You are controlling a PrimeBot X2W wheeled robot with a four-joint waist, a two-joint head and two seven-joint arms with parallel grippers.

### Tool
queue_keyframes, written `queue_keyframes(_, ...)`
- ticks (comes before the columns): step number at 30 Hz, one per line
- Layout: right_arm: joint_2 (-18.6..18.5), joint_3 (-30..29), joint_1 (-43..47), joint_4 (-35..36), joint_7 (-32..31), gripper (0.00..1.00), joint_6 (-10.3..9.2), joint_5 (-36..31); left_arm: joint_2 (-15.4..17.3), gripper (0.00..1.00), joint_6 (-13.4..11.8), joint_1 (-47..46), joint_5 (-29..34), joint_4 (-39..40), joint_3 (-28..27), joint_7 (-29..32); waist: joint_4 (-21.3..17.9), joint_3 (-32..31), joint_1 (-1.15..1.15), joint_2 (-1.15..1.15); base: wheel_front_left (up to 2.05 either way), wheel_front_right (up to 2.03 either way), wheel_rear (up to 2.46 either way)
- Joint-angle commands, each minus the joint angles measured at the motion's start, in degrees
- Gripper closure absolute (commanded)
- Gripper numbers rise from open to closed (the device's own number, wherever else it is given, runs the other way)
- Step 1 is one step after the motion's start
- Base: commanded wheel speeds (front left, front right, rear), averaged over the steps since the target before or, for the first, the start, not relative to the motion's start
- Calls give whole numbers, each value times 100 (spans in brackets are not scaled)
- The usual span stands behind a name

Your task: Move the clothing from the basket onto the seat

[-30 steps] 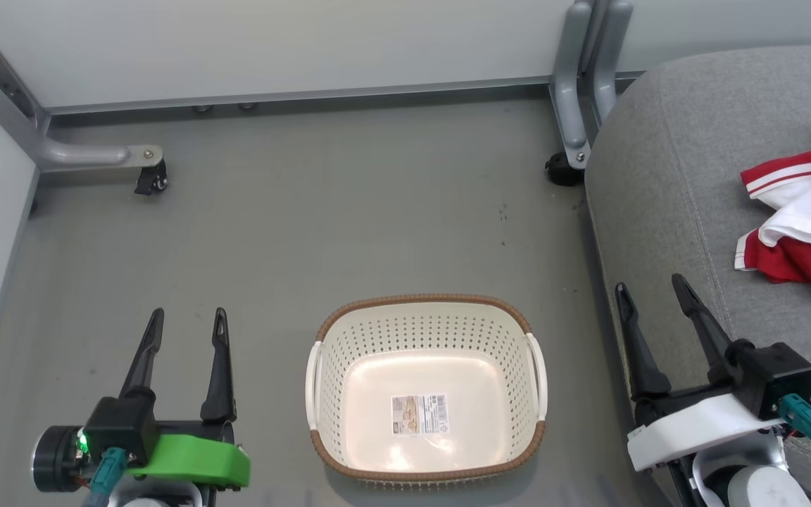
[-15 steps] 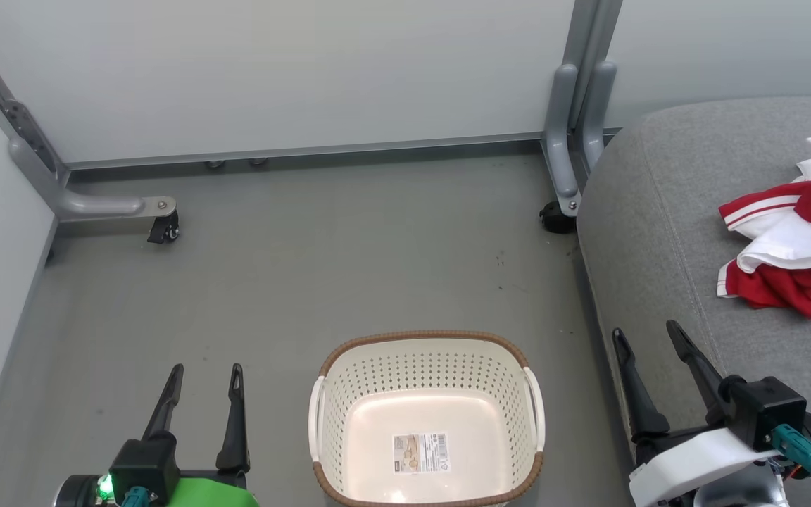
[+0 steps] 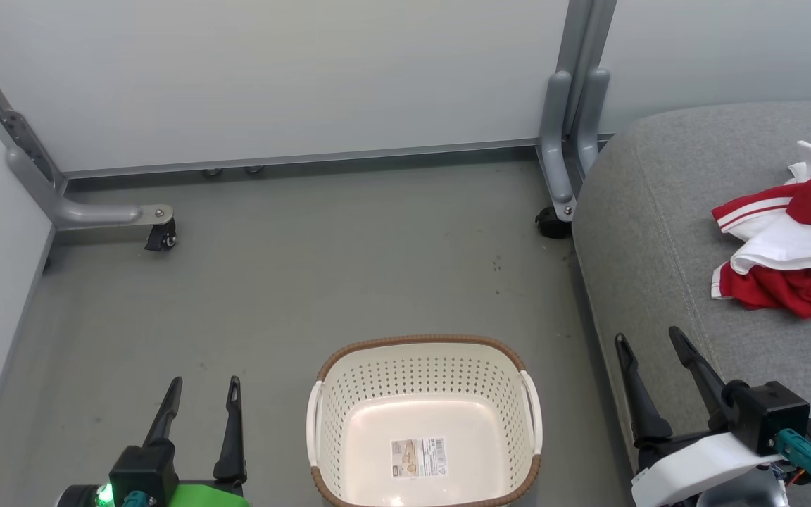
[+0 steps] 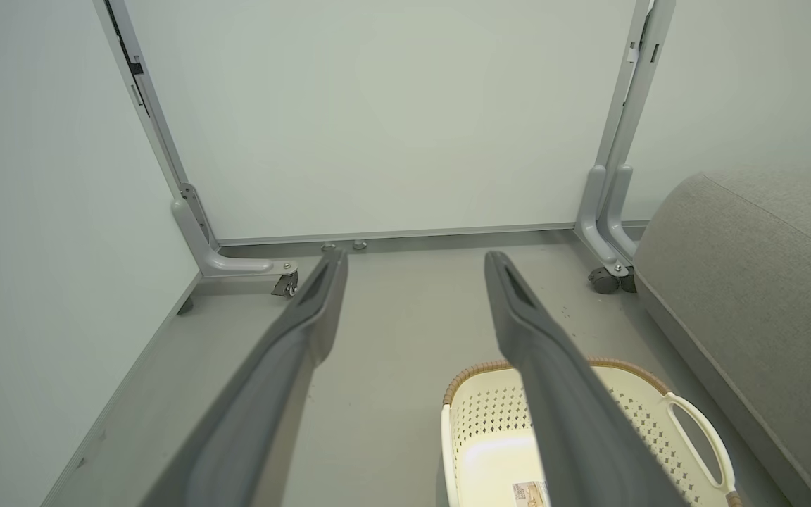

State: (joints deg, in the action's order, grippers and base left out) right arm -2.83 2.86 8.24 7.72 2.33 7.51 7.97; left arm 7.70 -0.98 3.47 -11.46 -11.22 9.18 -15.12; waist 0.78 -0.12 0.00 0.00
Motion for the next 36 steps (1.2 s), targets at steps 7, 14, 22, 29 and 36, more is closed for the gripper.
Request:
queue_keyframes(7, -13, 10, 90, 45, -8, 0, -4, 53, -55, 0, 97, 25, 15, -32, -98, -2, 2, -5, 0, 0, 0, 0, 0)
queue_keyframes(14, 0, 5, 2, 21, -4, 100, 0, 46, -90, 100, 137, -1, 49, -19, -140, 0, -1, 6, 0, 0, 0, 0, 0)
queue_keyframes(22, -16, 8, -45, -222, -9, 100, 0, 616, -162, 100, 187, -71, -464, -211, -237, 151, -3, 8, 0, 0, 0, 0, 0)
queue_keyframes(29, -77, -12, -208, -427, -40, 100, 0, 1433, -193, 100, 251, -160, -1191, -210, -365, 343, -8, 9, 0, 0, 0, 0, 0)
queue_keyframes(36, -124, -42, -359, -624, -74, 100, -1, 2280, -224, 100, 319, -257, -1966, -211, -500, 544, -13, 10, 0, 0, 0, 0, 0)
